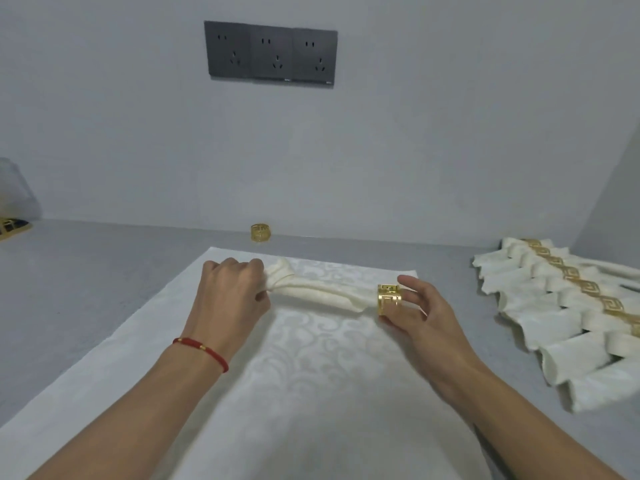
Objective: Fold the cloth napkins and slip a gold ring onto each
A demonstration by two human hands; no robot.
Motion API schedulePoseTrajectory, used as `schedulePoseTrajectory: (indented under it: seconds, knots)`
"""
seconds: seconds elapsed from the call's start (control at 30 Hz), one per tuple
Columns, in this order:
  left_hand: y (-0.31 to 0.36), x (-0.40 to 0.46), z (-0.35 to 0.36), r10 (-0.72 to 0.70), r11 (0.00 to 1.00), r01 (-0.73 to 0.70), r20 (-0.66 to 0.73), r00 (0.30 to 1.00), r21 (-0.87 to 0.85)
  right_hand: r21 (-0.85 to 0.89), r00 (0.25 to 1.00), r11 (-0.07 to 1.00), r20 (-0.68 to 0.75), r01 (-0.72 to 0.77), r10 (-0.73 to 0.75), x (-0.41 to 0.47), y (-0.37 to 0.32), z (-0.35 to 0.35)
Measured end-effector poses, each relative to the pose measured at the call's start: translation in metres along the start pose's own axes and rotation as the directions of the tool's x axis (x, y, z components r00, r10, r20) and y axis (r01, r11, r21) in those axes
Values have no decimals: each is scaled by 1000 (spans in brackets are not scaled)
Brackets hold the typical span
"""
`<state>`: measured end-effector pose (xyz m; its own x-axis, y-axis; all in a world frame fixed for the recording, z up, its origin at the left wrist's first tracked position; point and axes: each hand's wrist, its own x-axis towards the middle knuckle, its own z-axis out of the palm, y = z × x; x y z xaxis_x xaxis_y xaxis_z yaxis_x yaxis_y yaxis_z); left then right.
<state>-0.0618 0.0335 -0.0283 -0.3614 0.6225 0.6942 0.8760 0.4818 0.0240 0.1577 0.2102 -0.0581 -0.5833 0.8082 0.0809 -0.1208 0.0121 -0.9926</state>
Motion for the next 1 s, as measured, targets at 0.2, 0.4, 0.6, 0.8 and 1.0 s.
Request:
schedulePoseTrajectory:
  seconds: [0.2,0.4,0.6,0.8,1.0]
  knots:
    - [0,-5,6,-36,997,34,-22,999,-70,-92,995,996,99,11,-2,-2,-6,-4]
    - [13,-18,10,-76,983,61,-77,994,-175,-342,976,930,205,138,-69,-14,-13,2]
    - [18,-25,8,-55,980,32,-110,992,-197,-786,814,311,376,533,-443,-11,-21,-4]
    - [29,-29,7,-29,980,5,-117,993,-201,-742,756,297,407,601,-513,-19,-21,12]
    - [49,-35,6,51,968,-83,-139,989,-236,-741,817,426,286,520,-500,-29,-14,37]
